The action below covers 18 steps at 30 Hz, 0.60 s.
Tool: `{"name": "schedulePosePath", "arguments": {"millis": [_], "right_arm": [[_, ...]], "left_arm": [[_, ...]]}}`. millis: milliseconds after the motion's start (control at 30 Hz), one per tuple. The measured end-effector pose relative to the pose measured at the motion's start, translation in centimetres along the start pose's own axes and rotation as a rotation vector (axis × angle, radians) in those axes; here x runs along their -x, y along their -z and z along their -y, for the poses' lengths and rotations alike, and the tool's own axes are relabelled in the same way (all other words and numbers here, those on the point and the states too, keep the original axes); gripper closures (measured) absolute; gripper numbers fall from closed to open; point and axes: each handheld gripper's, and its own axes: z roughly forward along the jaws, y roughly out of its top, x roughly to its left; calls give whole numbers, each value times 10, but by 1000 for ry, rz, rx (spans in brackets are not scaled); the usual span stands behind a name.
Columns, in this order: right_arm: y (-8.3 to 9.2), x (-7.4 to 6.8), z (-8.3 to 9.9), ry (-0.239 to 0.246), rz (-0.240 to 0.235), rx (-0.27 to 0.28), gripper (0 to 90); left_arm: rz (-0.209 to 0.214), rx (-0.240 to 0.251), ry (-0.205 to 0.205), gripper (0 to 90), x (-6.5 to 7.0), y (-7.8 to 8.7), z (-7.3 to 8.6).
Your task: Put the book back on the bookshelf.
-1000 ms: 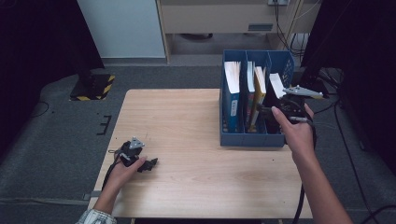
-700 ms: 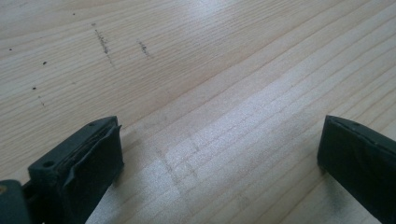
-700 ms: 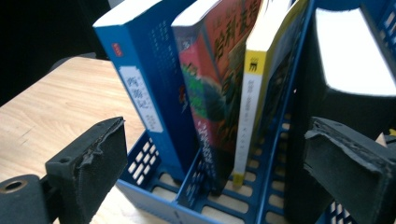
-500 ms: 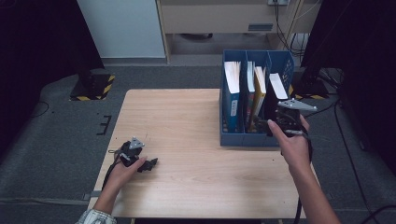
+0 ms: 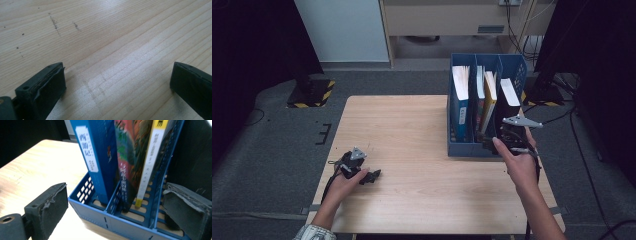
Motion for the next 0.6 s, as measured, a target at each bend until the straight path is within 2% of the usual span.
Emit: {"name": "schedulePosePath", "arguments": {"millis": [333,600], "right_arm": [[-8,-20,13,31,-33,-24,66],[-20,-36,26,63,-63,-63,66]], "left_arm": [[2,0,-4,0,1,0,0],[3,-2,-6,0,1,0,0]]}}
